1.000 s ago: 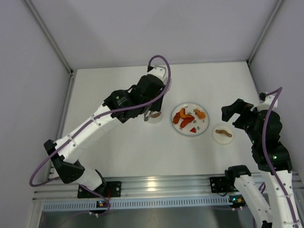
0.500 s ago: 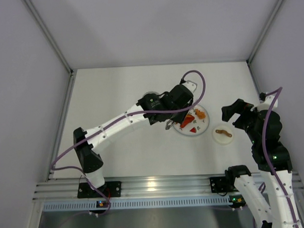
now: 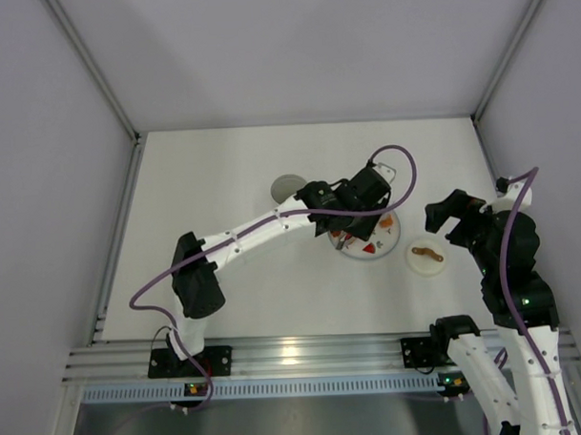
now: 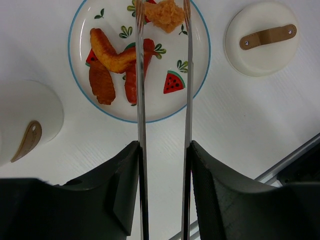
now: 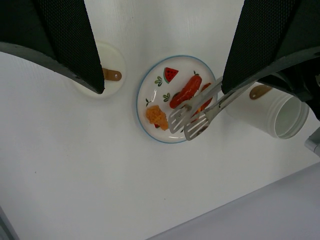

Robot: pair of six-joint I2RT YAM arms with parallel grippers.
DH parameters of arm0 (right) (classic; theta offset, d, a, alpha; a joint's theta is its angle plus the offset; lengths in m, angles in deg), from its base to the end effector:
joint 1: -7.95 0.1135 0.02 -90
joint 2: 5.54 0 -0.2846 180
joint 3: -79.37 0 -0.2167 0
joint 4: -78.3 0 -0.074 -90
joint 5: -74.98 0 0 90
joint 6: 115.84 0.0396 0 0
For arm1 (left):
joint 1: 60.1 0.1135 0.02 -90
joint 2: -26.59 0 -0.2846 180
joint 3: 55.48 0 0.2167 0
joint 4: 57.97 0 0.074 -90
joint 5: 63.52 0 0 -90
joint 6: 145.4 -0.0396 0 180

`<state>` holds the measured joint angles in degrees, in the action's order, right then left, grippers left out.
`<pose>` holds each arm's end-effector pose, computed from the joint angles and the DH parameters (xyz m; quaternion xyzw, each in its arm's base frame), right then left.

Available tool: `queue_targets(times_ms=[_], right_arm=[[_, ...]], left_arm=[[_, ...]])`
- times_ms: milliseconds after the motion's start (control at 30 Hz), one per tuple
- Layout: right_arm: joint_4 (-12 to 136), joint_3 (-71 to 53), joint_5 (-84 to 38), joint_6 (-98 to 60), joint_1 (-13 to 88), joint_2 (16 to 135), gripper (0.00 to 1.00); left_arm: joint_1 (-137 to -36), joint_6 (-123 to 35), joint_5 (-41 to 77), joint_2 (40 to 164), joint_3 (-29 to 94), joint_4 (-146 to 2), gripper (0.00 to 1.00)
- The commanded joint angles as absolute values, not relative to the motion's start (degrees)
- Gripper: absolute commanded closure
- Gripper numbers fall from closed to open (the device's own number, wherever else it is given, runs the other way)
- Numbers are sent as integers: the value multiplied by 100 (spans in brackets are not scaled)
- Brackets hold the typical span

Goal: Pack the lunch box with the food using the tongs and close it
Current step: Pick up the fake food from the plate.

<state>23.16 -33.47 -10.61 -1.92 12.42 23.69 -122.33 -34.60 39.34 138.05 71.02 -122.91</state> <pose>0.0510 0.0009 0.3521 0.1584 0.7889 0.1154 0.5824 0.1969 -0.3551 0.3485 0.2943 0.8867 -0.1470 0.3248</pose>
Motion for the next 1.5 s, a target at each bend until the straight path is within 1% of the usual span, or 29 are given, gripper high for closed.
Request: queue_targets(times_ms=[0, 167, 300, 600, 867, 1467], right_arm=[[2285, -3112, -1009, -316, 1164, 2320, 0], [2259, -3104, -1018, -343, 1164, 2320, 1], [2250, -3086, -1009, -378, 1164, 2320, 1], [2250, -3104, -1000, -378, 1173, 2320, 0], [2250, -3148, -1001, -387, 1164, 2311, 1], [2224, -3191, -1018, -387, 1164, 2258, 1]], left_arm=[[-12259, -3501, 4001, 13891, 7484, -11948, 51], [-12259, -3457, 4194, 14119, 7739, -12001, 47], [-12259, -3422, 4212, 14339, 7897, -12062, 46], [-12250, -3360, 4379, 14682, 8012, -12150, 46], [-12232, -3352, 4301, 14919, 8012, -12142, 45], [-12232, -3290, 4054, 14920, 7889, -12282, 45]])
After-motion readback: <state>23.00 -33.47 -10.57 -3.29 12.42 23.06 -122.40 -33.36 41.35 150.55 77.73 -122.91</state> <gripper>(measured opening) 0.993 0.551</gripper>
